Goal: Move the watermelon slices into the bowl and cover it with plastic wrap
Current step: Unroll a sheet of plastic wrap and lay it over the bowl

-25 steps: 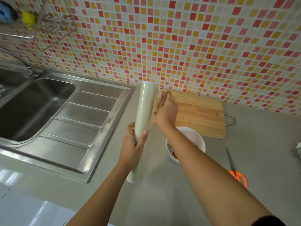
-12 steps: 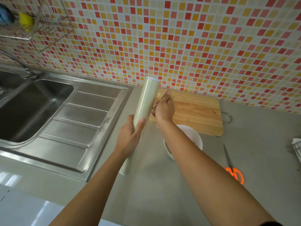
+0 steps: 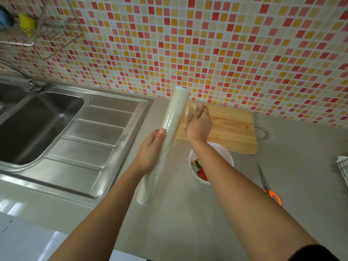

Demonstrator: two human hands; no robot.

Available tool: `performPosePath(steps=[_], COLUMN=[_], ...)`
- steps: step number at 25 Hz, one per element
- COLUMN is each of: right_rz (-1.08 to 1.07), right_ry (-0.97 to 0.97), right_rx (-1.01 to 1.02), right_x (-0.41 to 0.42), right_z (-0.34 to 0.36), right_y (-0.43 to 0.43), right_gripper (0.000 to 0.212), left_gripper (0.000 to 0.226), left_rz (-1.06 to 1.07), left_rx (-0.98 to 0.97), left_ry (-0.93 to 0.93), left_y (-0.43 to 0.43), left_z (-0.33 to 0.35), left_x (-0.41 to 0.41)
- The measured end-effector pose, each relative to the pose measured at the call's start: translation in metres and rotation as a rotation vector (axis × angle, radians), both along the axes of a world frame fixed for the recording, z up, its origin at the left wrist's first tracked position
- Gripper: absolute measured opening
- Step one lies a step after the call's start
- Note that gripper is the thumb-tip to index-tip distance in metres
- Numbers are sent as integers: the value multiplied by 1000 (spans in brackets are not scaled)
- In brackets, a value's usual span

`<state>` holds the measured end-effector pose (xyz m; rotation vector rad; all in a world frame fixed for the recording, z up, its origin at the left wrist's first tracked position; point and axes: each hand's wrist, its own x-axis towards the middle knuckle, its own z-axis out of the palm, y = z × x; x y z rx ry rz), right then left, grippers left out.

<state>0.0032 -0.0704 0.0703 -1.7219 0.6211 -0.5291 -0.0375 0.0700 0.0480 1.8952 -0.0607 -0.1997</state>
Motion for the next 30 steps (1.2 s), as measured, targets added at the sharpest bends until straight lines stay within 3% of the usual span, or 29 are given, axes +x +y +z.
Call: performPosePath(steps=[3,6,8,12,14,17,23,27,30], right_rz=[-15,-42,-32,271,389,423,332,396,326], right_ry=[-3,34,101,228,246,123,39,4,-37], right_rx=[38,222,282,169,57,34,-85,37,198], right_x=[-1,-3,-7,-29,-35,-39,-37,-46,-42], right_z=[-1,5,2,-9,-13,-11,-28,-28,-16], right_y=[1,3,4,26,38,46,35,42,46], right_gripper=[42,70,75,86,63,37,35,19,8], left_gripper=[40,43,44,39,36,35,34,38,34], left_rz=[-30,-18,-10,-9,-11,11,131,141,112], left_rx=[94,223,226,182,156,125,54,71,62], left_ry=[-15,-150,-198,-266,-269,-265,-174,-187,-207], left_y=[-5,-12,-9,-6,-8,-10,-5,-1,-9], left_z=[6,12,15,23,26,28,34,38,32], left_x=[4,8,13,25,29,32,38,47,43])
